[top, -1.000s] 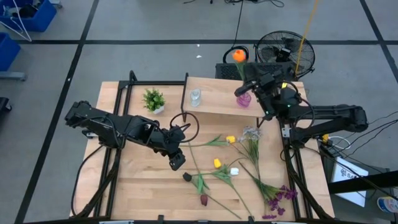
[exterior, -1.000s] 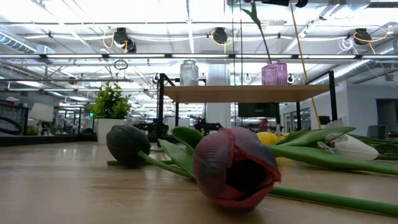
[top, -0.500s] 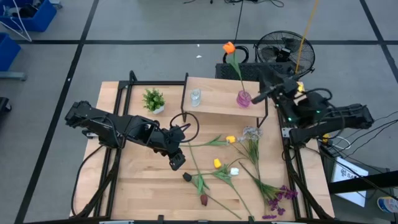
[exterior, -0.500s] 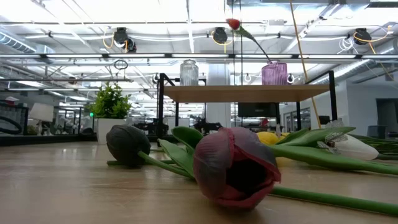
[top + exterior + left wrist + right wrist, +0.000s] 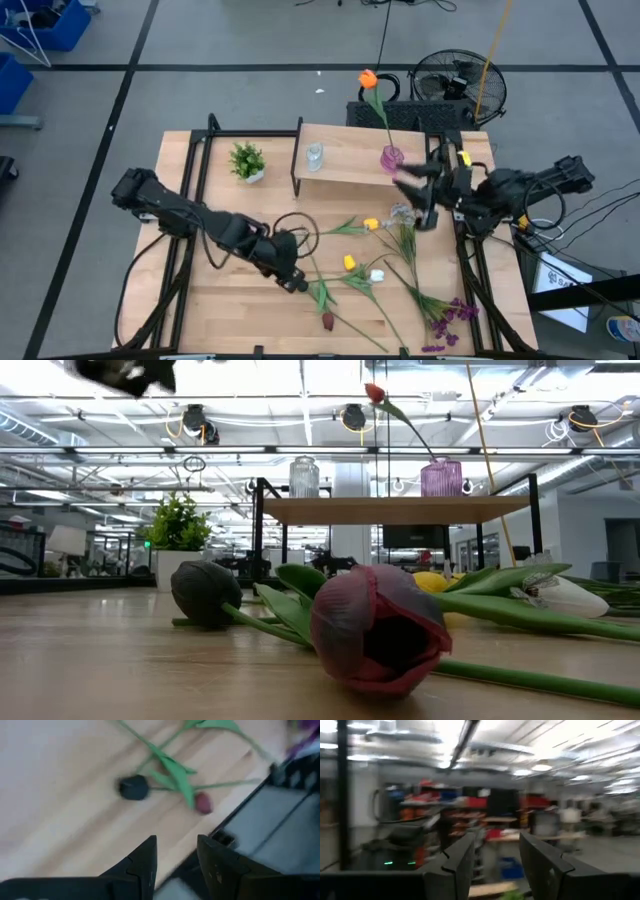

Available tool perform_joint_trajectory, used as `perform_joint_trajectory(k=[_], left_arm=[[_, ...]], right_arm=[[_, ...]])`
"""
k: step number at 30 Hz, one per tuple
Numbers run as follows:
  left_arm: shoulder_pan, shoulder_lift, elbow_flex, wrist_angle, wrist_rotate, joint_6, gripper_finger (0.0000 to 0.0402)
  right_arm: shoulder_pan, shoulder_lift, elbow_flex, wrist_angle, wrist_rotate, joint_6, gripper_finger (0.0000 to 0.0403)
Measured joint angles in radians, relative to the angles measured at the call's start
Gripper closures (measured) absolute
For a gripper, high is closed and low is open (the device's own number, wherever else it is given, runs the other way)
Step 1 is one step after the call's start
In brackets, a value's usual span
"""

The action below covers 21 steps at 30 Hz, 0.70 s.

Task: Pick and place flowers into a vace then onto a shelf
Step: Put the black tulip into the transparent vase

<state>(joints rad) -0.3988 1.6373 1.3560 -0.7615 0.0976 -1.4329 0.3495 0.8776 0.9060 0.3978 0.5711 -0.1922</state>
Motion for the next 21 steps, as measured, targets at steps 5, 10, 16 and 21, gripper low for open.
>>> perform_joint_trajectory(k=[5,10,16,21], left_arm=[[-0.048,0.062,-0.127,0.248,-0.014,-0.263,0.0257],[-0.077,0.141,-0.198,0.406,-0.047,-0.407,0.0257],[-0.074,0.23,-0.201,0.376,-0.072,-0.449,0.0257],[-0.041,0.256,-0.199,0.399,-0.122,-0.433,0.0257]], right_arm=[[0.016,0.032,0.0,-0.082,0.002,0.053,0.0256],[0.016,0.062,0.0,-0.087,0.003,0.054,0.0258],[0.019,0.066,0.0,-0.084,0.003,0.068,0.0259],[0.019,0.063,0.0,-0.088,0.003,0.101,0.0259]])
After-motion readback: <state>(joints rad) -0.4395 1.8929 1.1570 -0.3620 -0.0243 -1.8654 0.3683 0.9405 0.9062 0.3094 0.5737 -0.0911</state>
